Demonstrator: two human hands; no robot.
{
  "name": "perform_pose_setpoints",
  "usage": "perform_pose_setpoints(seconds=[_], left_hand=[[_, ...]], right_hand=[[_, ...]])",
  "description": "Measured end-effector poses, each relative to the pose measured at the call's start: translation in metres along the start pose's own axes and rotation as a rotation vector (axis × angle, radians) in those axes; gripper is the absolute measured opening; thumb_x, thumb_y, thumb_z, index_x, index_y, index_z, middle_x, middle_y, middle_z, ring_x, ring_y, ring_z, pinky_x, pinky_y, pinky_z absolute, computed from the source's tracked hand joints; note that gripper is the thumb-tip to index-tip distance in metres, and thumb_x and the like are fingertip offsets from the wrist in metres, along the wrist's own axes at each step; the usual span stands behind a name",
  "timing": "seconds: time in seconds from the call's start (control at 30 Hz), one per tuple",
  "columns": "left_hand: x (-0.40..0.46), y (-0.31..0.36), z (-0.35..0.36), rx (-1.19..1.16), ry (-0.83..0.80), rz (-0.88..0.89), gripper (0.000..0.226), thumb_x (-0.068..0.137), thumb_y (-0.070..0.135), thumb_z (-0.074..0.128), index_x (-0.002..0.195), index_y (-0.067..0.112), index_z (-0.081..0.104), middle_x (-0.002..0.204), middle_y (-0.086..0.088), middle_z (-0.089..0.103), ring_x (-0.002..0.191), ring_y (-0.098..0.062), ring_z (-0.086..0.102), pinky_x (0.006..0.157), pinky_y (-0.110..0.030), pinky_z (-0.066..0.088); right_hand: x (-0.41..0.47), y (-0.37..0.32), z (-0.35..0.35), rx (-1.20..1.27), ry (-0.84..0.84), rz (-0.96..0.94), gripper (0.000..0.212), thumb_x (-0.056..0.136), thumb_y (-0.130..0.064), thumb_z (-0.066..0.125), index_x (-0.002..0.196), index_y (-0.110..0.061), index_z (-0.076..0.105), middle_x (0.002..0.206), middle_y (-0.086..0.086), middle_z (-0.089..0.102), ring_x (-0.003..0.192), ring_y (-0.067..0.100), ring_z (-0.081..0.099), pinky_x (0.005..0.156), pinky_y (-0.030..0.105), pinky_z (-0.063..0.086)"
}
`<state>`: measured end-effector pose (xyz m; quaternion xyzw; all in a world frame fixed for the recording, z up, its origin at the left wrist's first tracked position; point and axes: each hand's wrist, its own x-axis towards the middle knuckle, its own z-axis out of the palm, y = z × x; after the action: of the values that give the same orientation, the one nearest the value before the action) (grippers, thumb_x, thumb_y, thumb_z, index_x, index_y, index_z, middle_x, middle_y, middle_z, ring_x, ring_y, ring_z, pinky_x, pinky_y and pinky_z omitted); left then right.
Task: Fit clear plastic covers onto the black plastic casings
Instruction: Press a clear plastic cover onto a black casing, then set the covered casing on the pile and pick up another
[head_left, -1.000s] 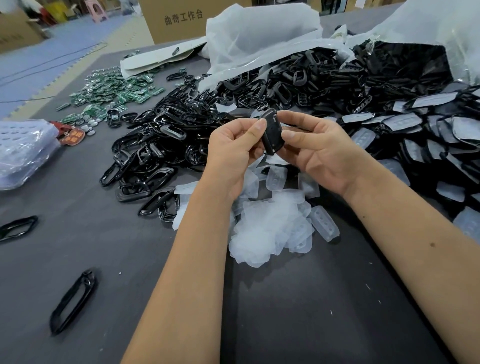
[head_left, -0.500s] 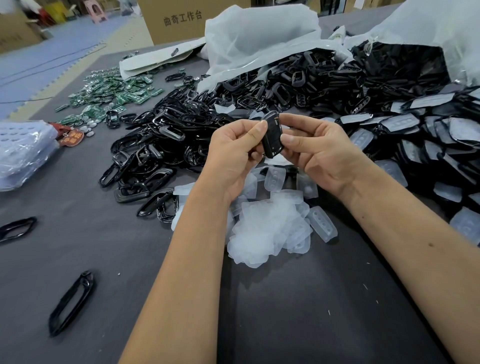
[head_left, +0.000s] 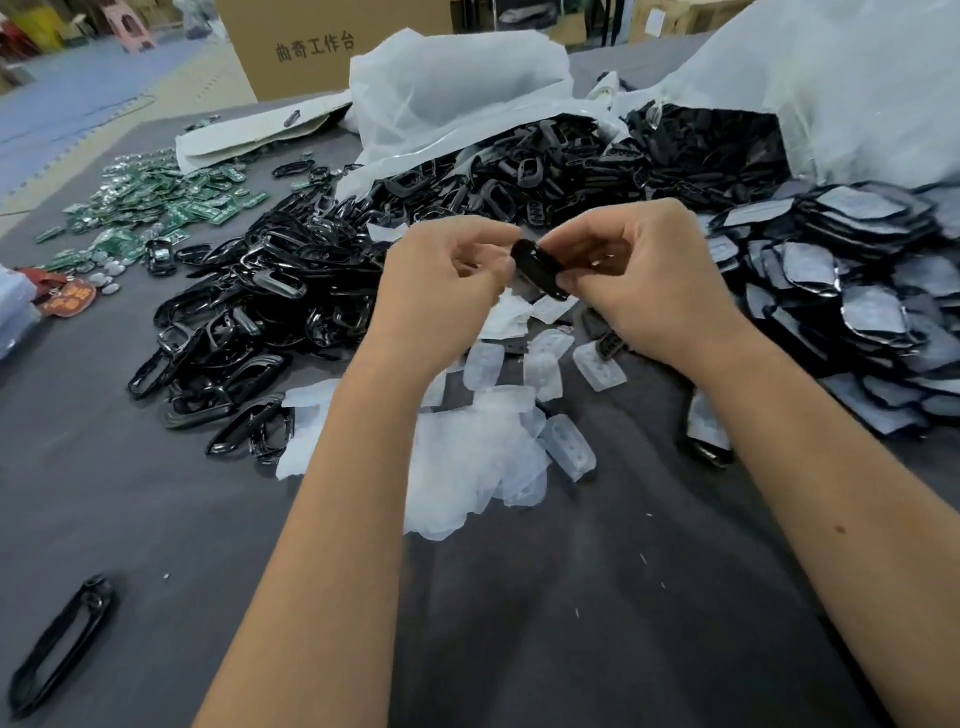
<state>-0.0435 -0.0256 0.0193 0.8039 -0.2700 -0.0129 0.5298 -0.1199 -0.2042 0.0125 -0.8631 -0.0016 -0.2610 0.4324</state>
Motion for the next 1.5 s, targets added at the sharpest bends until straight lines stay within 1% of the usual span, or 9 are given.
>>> perform_pose_setpoints(seconds=[0.17,0.3,0.47,0.73,0.87,1.07,1.17,1.27,1.5], left_hand=[[0.014,0.038,0.059,0.154,-0.087,0.122,0.030,0.091,0.003,0.061,0.114,0.016,0.078,0.102,0.004,0.077,0.093,-0.009,0.071,0.089,-0.028,0.055],[0.023,0.052,0.107,0.189,-0.183,0.093,0.047,0.093,0.002,0.059,0.137,0.017,0.066,0.132,0.001,0.070,0.123,-0.013,0.062,0.105,-0.028,0.048],[0.018,0.056,0.138,0.336,-0.249,0.136,0.042,0.085,0.002,0.055,0.120,0.015,0.074,0.107,-0.008,0.076,0.100,-0.029,0.066,0.084,-0.043,0.057],[0.008,0.046,0.111,0.365,-0.058,0.074,0.034,0.089,0.004,0.057,0.114,0.014,0.077,0.113,-0.008,0.075,0.107,-0.027,0.068,0.091,-0.039,0.056],[0.001,0.027,0.071,0.469,0.063,-0.008,0.033,0.082,0.001,0.058,0.104,0.015,0.079,0.106,-0.006,0.075,0.104,-0.027,0.067,0.086,-0.040,0.056],[0.000,-0.019,0.010,0.734,0.095,-0.212,0.038,0.094,0.005,0.060,0.124,0.026,0.071,0.123,-0.006,0.069,0.124,-0.031,0.053,0.097,-0.042,0.050],[-0.005,-0.029,-0.001,0.628,0.137,-0.247,0.034,0.091,0.007,0.069,0.114,0.031,0.073,0.116,-0.001,0.070,0.117,-0.026,0.058,0.095,-0.040,0.052],[-0.005,-0.029,-0.006,0.568,0.211,-0.215,0.023,0.083,0.005,0.075,0.091,0.026,0.075,0.092,0.008,0.069,0.106,-0.024,0.062,0.087,-0.037,0.053],[-0.006,-0.029,-0.016,0.256,0.415,-0.159,0.020,0.092,0.007,0.069,0.083,0.022,0.058,0.079,0.004,0.068,0.069,-0.015,0.070,0.073,-0.034,0.059]], right_hand=[[-0.004,0.006,-0.056,-0.406,0.078,-0.071,0.043,0.078,0.012,0.065,0.105,-0.016,0.082,0.097,-0.001,0.079,0.089,0.010,0.071,0.088,0.023,0.056],[-0.003,0.017,-0.097,-0.616,0.038,-0.033,0.043,0.080,0.012,0.061,0.104,-0.018,0.082,0.098,0.005,0.079,0.092,0.021,0.072,0.089,0.030,0.056],[0.006,0.026,-0.113,-0.847,-0.177,0.078,0.041,0.083,0.008,0.060,0.098,-0.022,0.084,0.100,0.006,0.078,0.095,0.029,0.069,0.079,0.032,0.053],[0.015,0.004,-0.085,-0.745,-0.135,0.058,0.040,0.080,0.003,0.055,0.092,-0.023,0.083,0.097,0.008,0.078,0.094,0.031,0.071,0.088,0.042,0.059],[0.011,-0.012,-0.035,-0.697,-0.333,0.000,0.031,0.081,0.001,0.061,0.092,-0.020,0.080,0.094,0.009,0.076,0.088,0.030,0.071,0.081,0.041,0.059],[0.009,-0.021,0.011,-0.608,-0.491,0.014,0.032,0.086,0.003,0.061,0.098,-0.020,0.079,0.094,-0.002,0.074,0.086,0.017,0.069,0.078,0.038,0.061],[0.011,-0.025,0.024,-0.543,-0.580,0.035,0.016,0.087,-0.012,0.077,0.098,-0.024,0.078,0.091,-0.006,0.070,0.081,0.012,0.066,0.073,0.033,0.059],[0.012,-0.028,0.034,-0.497,-0.650,0.074,0.024,0.083,-0.025,0.085,0.102,-0.026,0.072,0.091,-0.008,0.064,0.080,0.012,0.064,0.071,0.033,0.057],[0.015,-0.035,0.030,-0.626,-0.775,0.122,0.018,0.080,-0.015,0.085,0.086,-0.022,0.070,0.076,-0.007,0.065,0.069,0.013,0.063,0.060,0.031,0.055]])
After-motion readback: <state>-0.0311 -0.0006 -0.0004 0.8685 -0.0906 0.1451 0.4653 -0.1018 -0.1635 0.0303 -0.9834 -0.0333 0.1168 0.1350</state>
